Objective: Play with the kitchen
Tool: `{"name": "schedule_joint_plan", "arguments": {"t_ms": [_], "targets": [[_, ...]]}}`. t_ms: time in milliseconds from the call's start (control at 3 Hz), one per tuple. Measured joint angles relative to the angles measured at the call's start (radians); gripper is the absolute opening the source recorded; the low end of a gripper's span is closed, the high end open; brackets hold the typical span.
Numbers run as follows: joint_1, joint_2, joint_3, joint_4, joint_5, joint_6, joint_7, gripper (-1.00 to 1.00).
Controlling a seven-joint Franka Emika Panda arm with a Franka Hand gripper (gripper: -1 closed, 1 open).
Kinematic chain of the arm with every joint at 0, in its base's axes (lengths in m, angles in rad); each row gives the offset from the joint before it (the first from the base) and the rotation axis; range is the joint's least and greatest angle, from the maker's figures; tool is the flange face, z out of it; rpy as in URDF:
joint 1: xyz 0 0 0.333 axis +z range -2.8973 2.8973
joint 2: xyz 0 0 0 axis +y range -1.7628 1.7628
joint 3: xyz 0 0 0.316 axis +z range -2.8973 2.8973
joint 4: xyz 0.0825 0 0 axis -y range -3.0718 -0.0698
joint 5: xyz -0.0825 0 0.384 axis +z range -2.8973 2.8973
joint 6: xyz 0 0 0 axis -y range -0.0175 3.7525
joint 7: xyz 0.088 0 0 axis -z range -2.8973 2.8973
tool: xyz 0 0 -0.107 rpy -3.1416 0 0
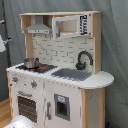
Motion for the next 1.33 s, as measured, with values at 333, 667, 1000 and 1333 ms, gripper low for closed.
{"name": "schedule_joint_plan", "arguments": {"t_ms": [333, 667, 1000, 1333], "targets": [[0.067, 0.000, -0.005, -0.002, -0.053, -0.080, -0.006, 1.00], [0.125, 0.000, -0.003, -0.002, -0.099, -0.151, -0.007, 1.00], [0.182, 0.000, 0.001, -0.001, -0.151, -0.227, -0.011, 1.00], [0.233, 0.000, 0.007, -0.001, -0.198, -0.302, -0.015, 1.00]]}}
